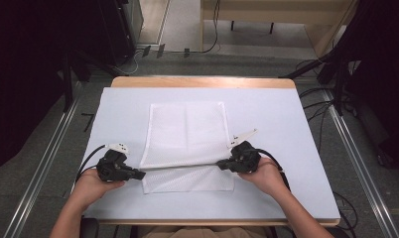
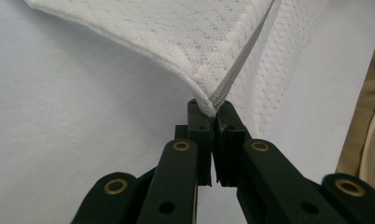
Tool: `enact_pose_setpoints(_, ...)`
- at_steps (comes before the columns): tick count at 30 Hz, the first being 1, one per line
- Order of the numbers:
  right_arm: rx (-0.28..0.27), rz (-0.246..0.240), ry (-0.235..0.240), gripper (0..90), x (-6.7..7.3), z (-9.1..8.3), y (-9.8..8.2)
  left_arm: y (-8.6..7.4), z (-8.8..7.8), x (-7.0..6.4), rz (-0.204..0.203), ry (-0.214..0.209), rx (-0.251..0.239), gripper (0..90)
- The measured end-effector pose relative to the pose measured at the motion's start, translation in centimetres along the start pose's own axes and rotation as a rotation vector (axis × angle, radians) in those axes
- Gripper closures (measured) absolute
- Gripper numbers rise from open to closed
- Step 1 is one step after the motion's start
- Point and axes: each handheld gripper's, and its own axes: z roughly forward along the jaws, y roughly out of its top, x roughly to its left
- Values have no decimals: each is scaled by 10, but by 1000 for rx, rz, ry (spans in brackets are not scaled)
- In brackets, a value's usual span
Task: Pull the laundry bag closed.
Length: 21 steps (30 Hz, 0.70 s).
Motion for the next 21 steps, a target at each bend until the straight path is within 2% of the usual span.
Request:
enact_pose_setpoints(6,17,2,-4,879,-1,0,-3,0,0,1,-11,-6,2,878)
enact_pose_setpoints(10,14,4,-9,879,-4,-2,-5,0,2,1,-7,-9,16,878)
enact_pose_setpoints(21,10,17,-11,879,-8,-10,-10,-1,1,2,-15,-13,9,878)
